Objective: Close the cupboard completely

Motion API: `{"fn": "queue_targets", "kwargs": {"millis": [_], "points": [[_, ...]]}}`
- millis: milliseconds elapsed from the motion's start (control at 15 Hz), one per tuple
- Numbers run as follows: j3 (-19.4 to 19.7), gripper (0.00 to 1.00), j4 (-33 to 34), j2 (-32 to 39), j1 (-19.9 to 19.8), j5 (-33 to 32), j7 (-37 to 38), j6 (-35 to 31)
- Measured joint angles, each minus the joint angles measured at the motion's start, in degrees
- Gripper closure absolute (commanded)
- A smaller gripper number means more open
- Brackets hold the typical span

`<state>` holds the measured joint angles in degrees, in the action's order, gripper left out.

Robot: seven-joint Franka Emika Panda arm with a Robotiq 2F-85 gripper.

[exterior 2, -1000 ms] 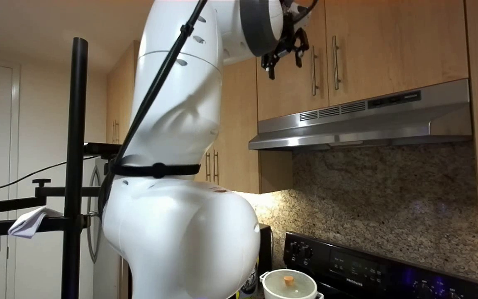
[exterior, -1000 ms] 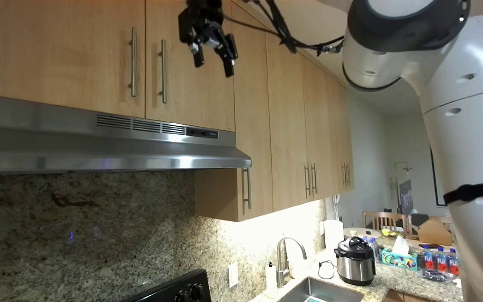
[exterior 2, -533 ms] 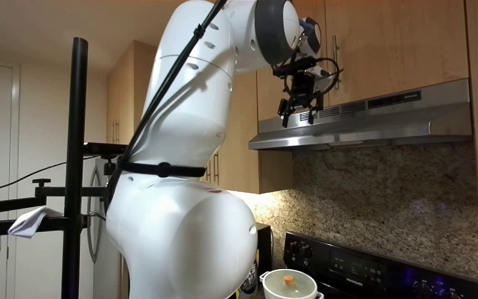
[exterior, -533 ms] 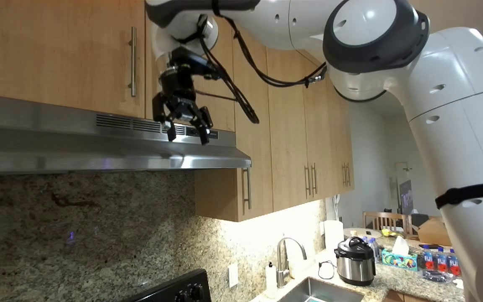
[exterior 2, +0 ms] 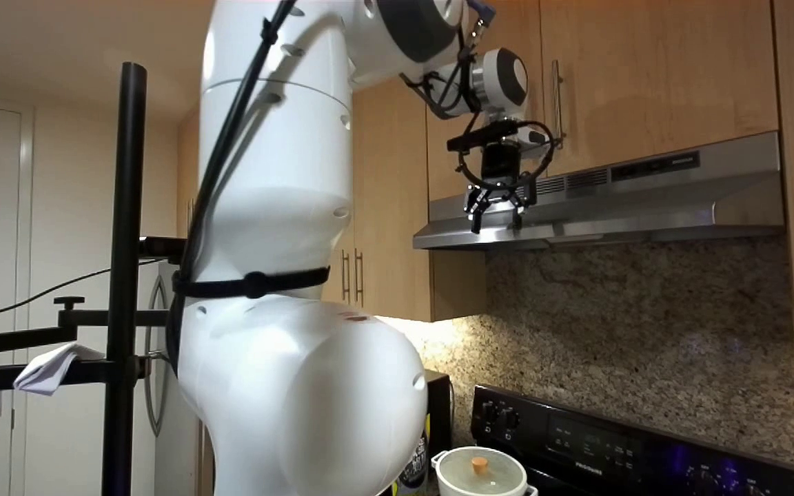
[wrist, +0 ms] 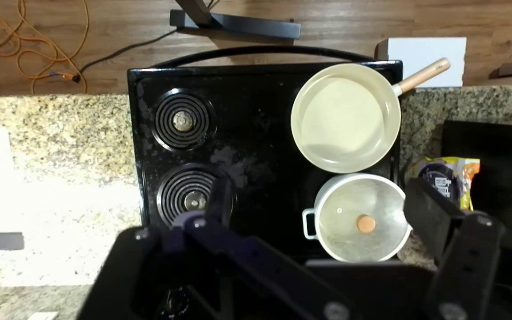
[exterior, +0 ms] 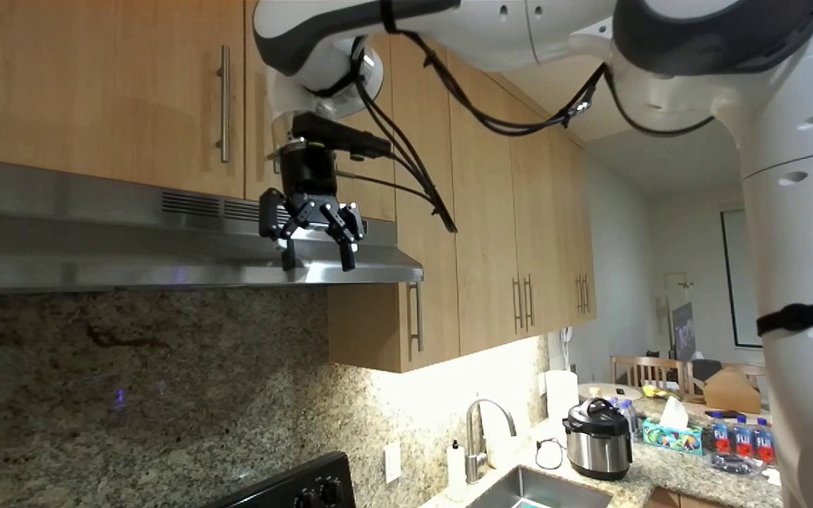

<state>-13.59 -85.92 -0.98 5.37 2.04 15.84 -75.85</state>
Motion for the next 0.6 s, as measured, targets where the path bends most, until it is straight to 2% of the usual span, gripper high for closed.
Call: {"fn": "queue_targets", "kwargs": {"millis": [200, 400, 600], "points": [[0.85, 0.0, -7.7, -9.1, 0.9, 0.0, 1.62, -4.01], [1.63, 0.0, -16.63, -16.51, 0.95, -0.01, 1.55, -4.02], [2.42, 0.0, -25.14, -20.87, 0.93, -1.84, -0.34, -4.02]]}}
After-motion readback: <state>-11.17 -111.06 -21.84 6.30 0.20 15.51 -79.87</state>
